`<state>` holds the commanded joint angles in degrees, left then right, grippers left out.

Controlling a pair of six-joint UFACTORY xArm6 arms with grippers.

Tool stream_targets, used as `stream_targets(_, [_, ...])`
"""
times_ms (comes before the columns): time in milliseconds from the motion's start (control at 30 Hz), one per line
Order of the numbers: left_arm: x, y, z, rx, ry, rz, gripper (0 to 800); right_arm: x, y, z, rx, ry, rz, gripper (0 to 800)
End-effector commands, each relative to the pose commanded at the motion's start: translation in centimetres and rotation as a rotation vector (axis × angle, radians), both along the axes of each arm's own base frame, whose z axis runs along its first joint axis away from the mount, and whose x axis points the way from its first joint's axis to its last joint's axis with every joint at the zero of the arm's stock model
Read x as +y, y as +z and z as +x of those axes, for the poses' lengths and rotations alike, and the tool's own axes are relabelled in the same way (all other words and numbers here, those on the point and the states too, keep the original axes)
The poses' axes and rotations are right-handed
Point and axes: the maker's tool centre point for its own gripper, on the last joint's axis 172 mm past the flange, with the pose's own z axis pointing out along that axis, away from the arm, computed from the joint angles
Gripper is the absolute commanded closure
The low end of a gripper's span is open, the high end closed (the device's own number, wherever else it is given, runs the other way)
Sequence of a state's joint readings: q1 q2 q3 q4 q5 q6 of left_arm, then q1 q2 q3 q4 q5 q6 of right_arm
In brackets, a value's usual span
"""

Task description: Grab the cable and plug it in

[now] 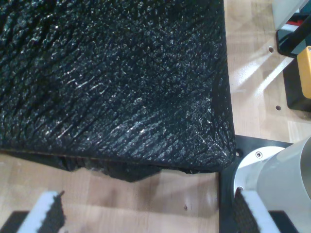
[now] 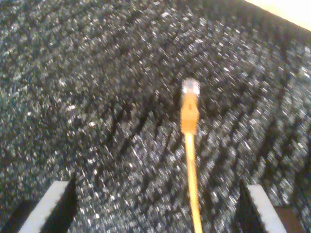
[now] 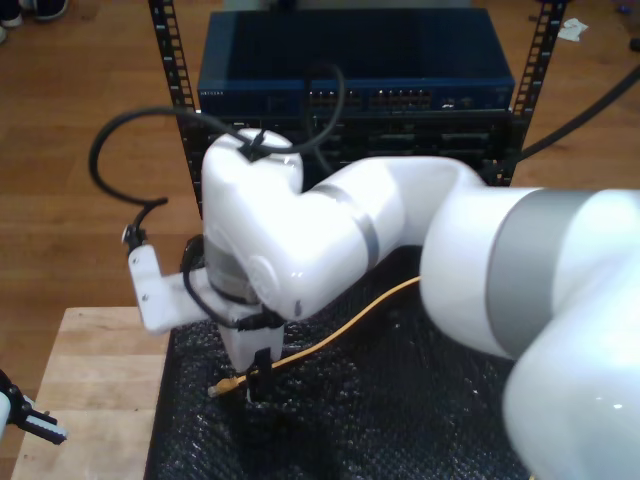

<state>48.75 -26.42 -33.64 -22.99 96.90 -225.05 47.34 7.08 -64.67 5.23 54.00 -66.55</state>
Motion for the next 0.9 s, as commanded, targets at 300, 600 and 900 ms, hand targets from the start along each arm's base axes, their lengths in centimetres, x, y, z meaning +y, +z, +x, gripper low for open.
stream_targets(300, [0.0, 0.1, 0.0, -0.001, -0.002, -0.001, 0, -0.1, -2.1, 0.7, -0.027, -0.002, -0.038, 42])
stream_targets(600, [-0.1, 0.1, 0.0, 0.000, -0.003, -0.003, 1, 0.7, -3.9, 1.1, -0.038, -0.001, -0.027, 82])
stream_targets(900, [0.0, 0.1, 0.0, 0.000, -0.001, -0.003, 0, 1.2, -5.5, 1.6, -0.054, -0.068, -0.031, 37])
